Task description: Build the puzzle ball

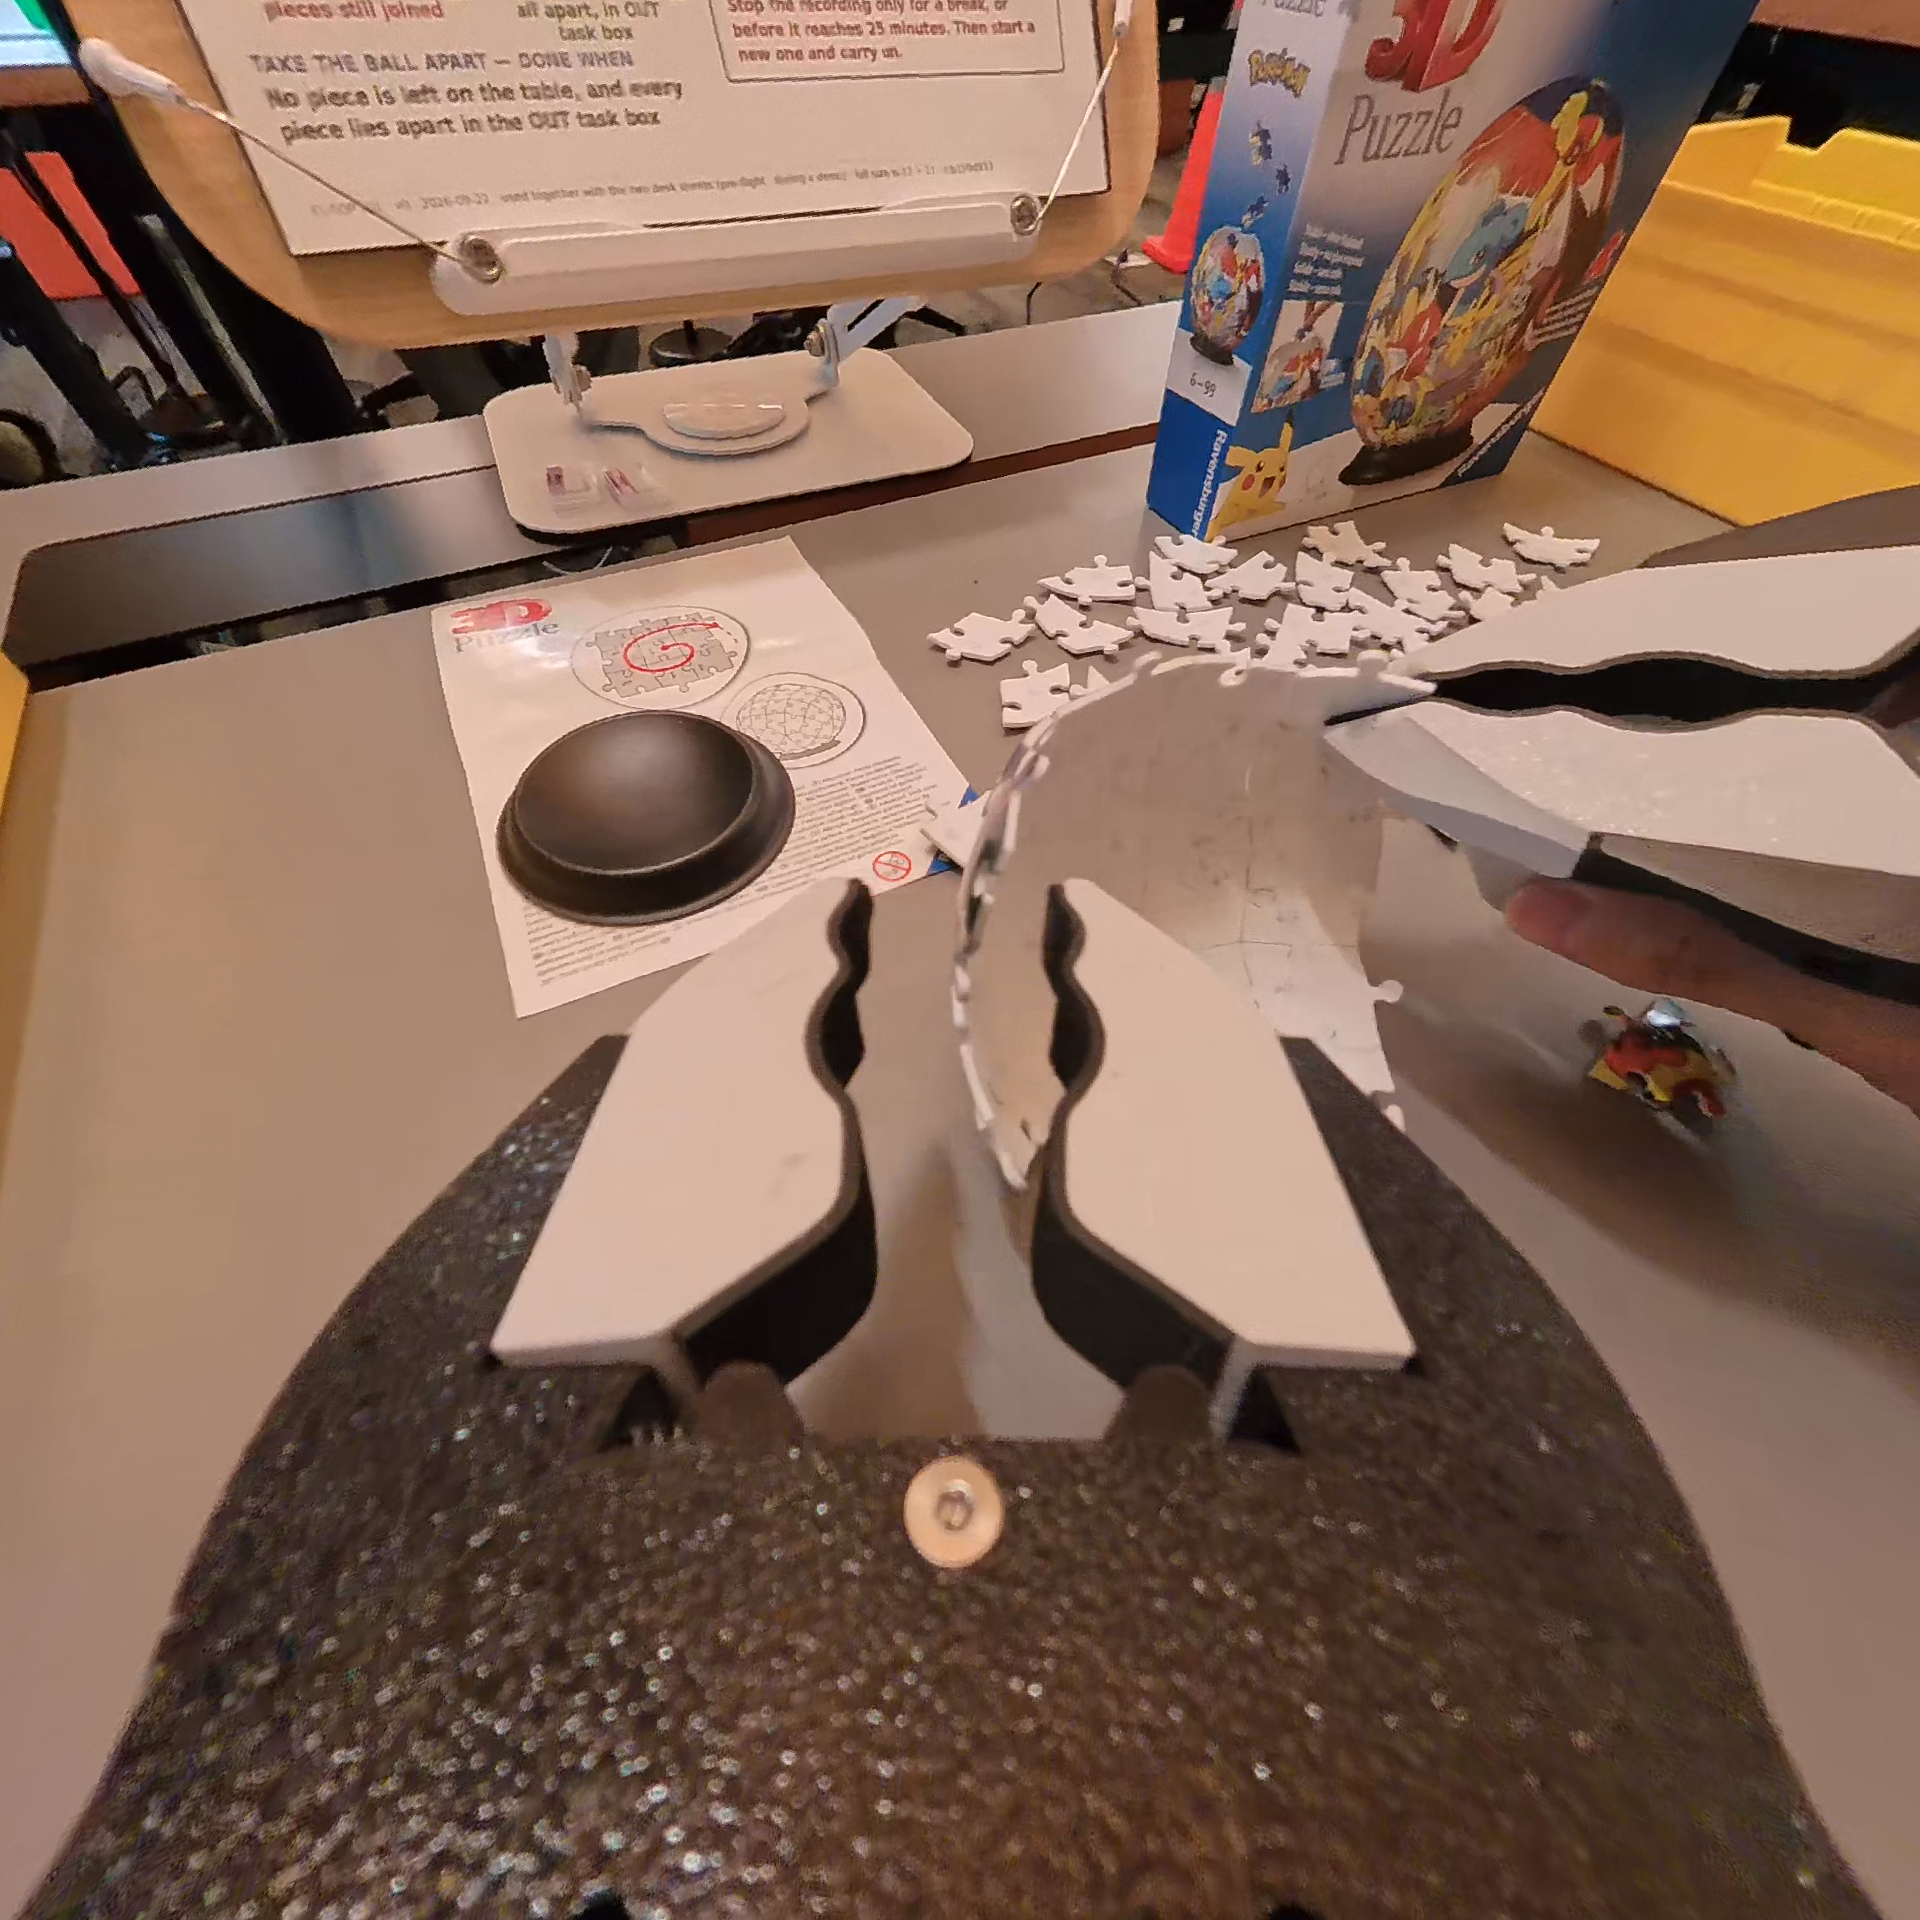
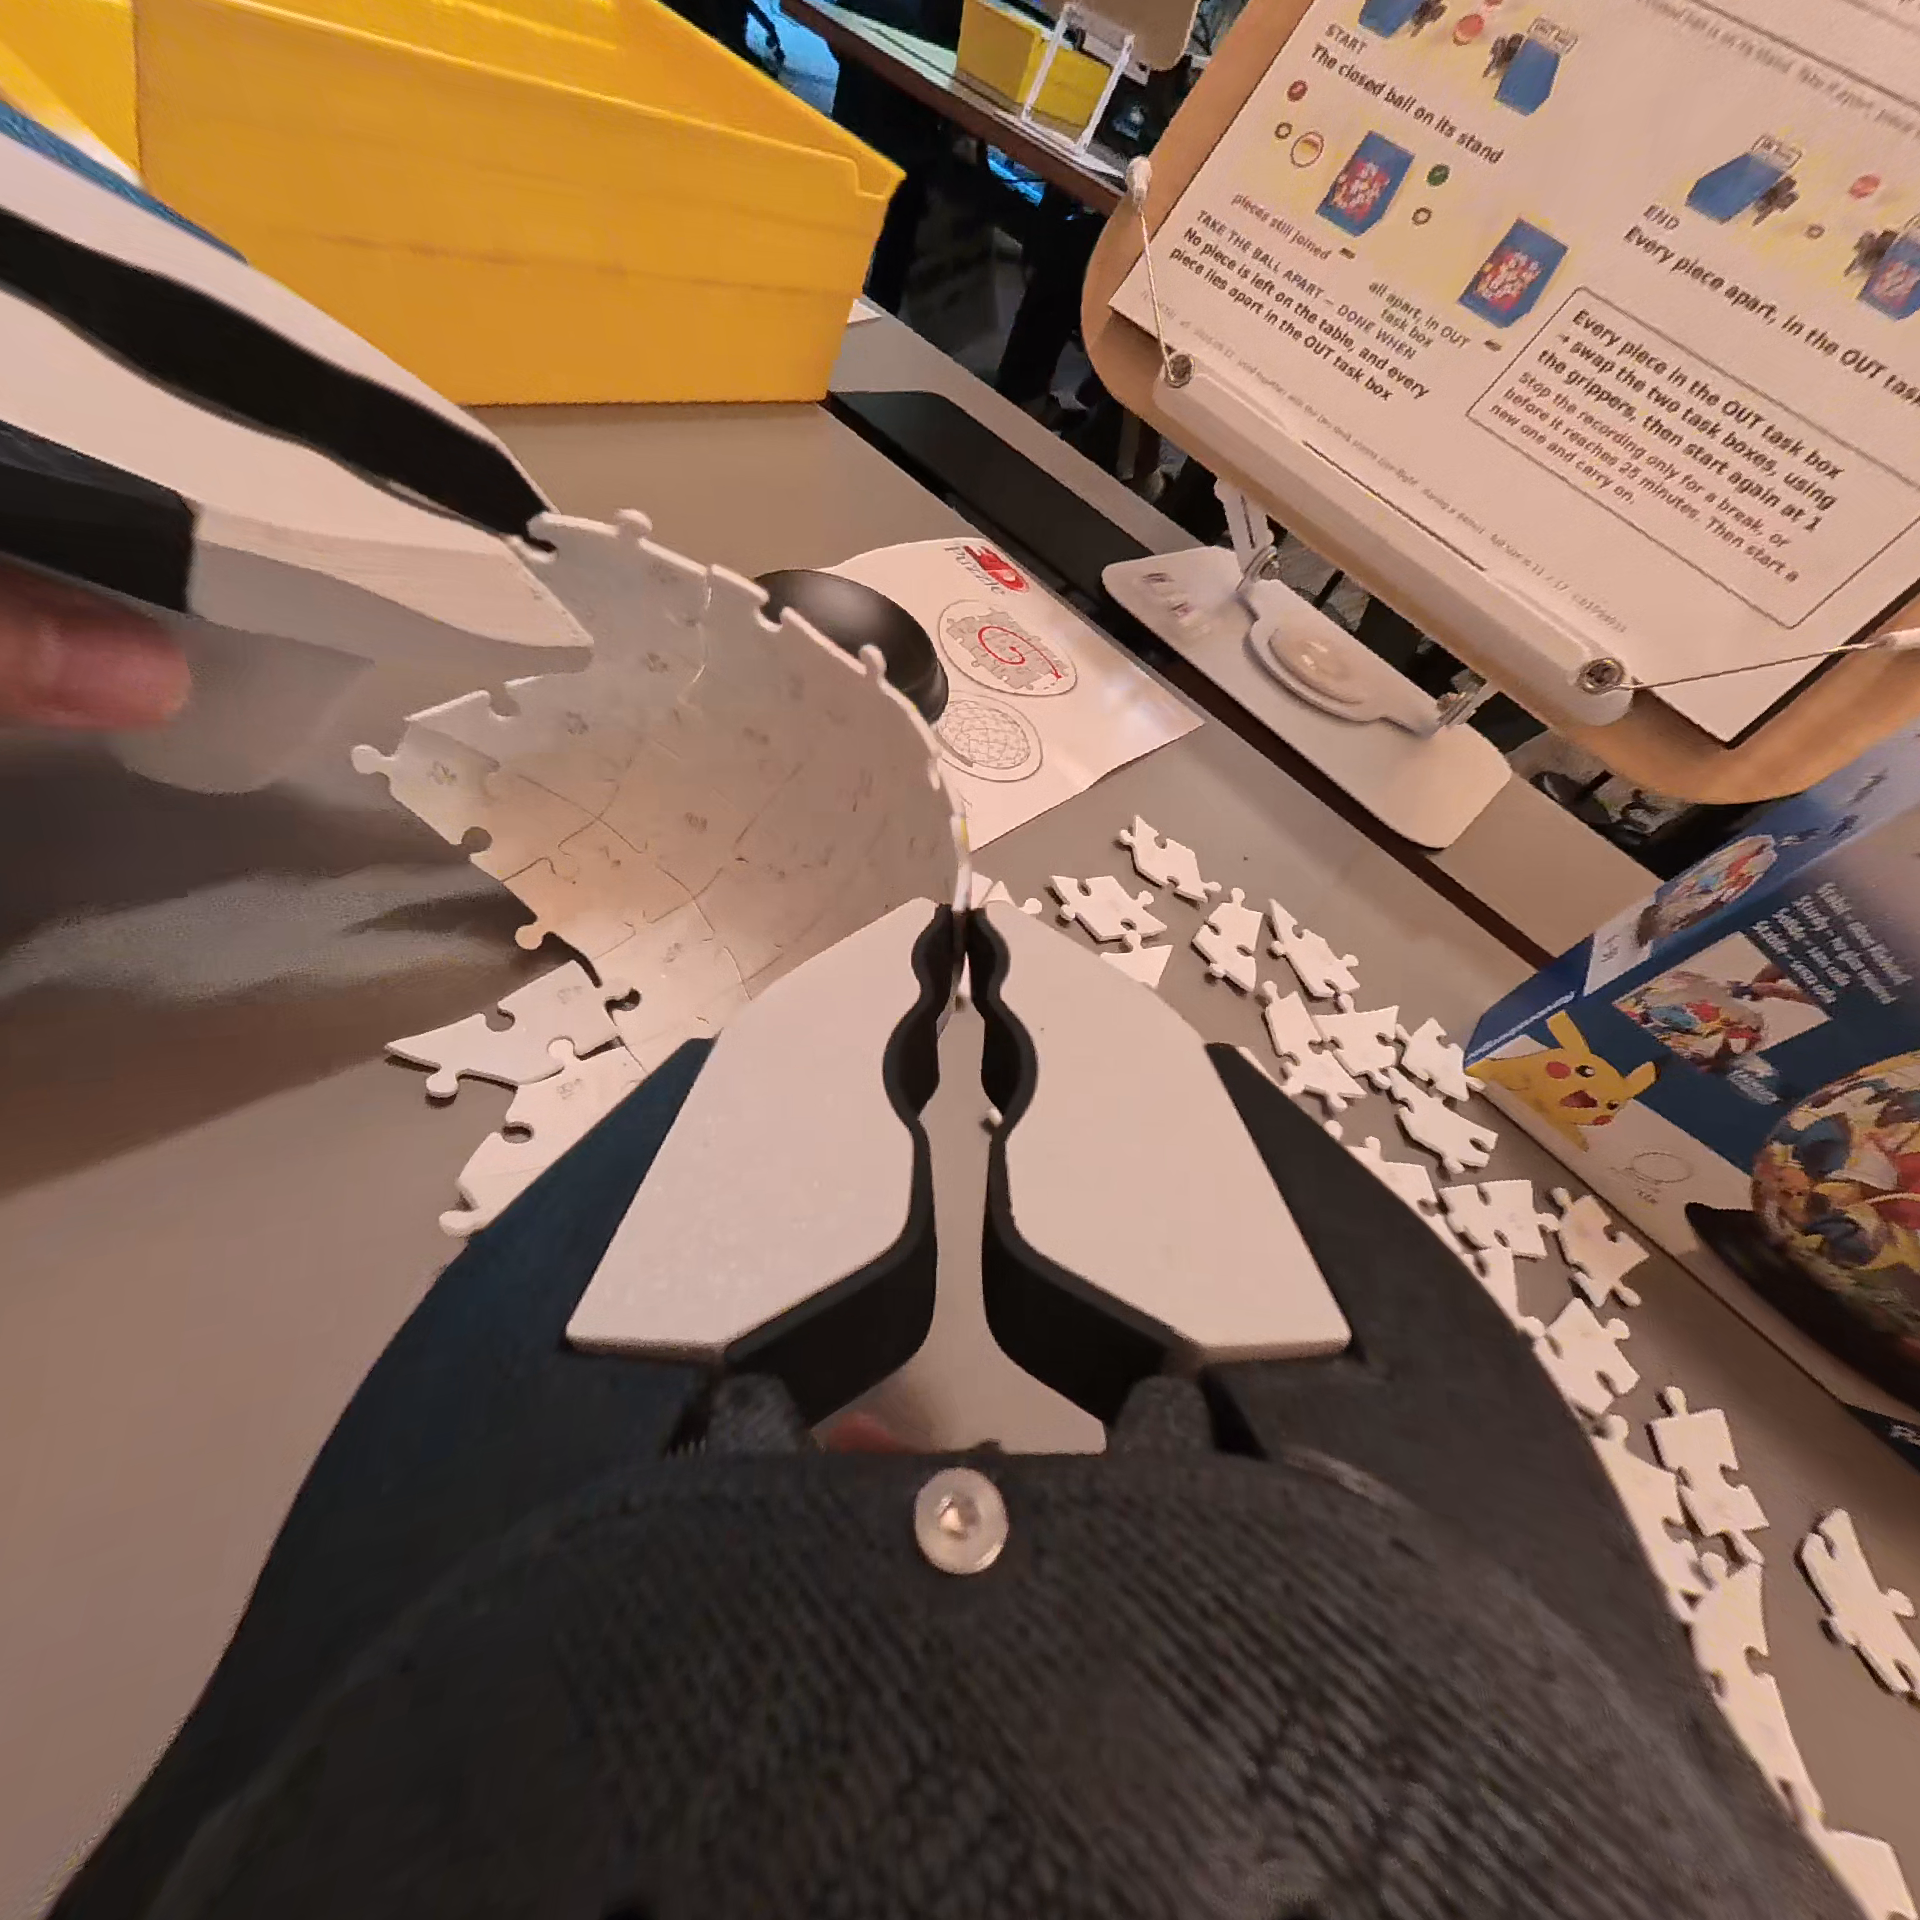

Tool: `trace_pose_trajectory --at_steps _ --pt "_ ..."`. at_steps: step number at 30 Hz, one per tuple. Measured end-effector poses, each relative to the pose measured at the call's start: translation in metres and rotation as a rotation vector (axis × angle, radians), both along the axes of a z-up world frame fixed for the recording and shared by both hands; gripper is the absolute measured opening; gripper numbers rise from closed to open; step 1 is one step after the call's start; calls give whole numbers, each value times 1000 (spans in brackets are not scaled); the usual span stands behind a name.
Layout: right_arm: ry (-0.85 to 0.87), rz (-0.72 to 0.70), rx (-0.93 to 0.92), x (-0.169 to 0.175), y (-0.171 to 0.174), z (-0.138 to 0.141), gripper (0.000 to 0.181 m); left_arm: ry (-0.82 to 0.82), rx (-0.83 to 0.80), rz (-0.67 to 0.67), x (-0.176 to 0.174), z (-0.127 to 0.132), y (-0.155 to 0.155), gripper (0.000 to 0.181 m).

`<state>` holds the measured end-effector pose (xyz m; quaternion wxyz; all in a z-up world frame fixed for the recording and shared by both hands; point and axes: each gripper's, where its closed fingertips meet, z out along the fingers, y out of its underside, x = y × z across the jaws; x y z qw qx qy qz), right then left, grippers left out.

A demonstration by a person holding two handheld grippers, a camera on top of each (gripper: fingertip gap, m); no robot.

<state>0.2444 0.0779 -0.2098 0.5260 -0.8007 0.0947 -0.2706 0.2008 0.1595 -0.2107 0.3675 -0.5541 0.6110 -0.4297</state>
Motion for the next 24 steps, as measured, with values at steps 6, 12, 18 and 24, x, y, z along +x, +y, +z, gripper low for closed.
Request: trace_pose_trajectory --at_steps 6,12,18,24 --pt "-33 -2 -5 0 0 1 3 -25 82 52 -34 9 7 34" --pt "-97 2 -24 -2 1 6 3 125 358 -265 -59 -25 -51 10" --pt "-137 -1 -31 -3 1 8 3 156 577 -292 -31 -49 -63 0" --pt "-157 6 -29 -5 1 11 3 192 482 -179 -10 -50 -52 0"
